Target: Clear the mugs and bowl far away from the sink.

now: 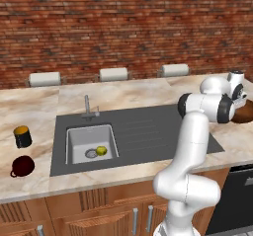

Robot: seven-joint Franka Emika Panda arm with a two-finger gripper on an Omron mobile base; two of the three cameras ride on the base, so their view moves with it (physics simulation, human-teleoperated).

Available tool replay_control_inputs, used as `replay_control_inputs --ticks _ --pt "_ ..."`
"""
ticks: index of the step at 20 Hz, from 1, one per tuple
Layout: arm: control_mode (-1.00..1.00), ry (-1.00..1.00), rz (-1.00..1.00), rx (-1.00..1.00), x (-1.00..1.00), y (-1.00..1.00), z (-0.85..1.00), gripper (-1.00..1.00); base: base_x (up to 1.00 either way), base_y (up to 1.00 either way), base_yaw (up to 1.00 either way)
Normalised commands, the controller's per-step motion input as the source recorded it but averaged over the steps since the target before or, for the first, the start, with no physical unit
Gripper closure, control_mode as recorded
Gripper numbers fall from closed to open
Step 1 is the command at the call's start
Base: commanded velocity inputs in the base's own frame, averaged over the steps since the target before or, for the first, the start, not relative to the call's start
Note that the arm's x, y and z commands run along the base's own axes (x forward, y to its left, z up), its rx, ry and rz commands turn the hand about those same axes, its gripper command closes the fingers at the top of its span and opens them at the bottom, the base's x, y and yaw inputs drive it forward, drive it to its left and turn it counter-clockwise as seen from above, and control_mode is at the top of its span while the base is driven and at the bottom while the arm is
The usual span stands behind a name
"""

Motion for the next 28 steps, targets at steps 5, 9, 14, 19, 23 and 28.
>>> replay_control_inputs --ticks 5,9,14,19,23,28 --pt "-1.0 0.0 0.0 0.0 0.0 0.0 0.0 1.0 0.0 0.0 0.0" --pt "-1.0 0.0 0.0 0.0 0.0 0.0 0.0 1.0 0.0 0.0 0.0" --pt "-1.0 0.0 0.0 0.0 0.0 0.0 0.0 1.0 0.0 0.0 0.0" --pt "-1.0 -0.02 0.08 -0.02 -0.15 0.25 0.37 1.0 0.0 0.0 0.0" --pt "-1.0 0.0 0.16 -0.14 -0.51 0.41 0.63 1.0 0.0 0.0 0.0" --pt "-1.0 0.0 0.16 -0.14 -0.87 0.58 0.52 1.0 0.0 0.0 0.0"
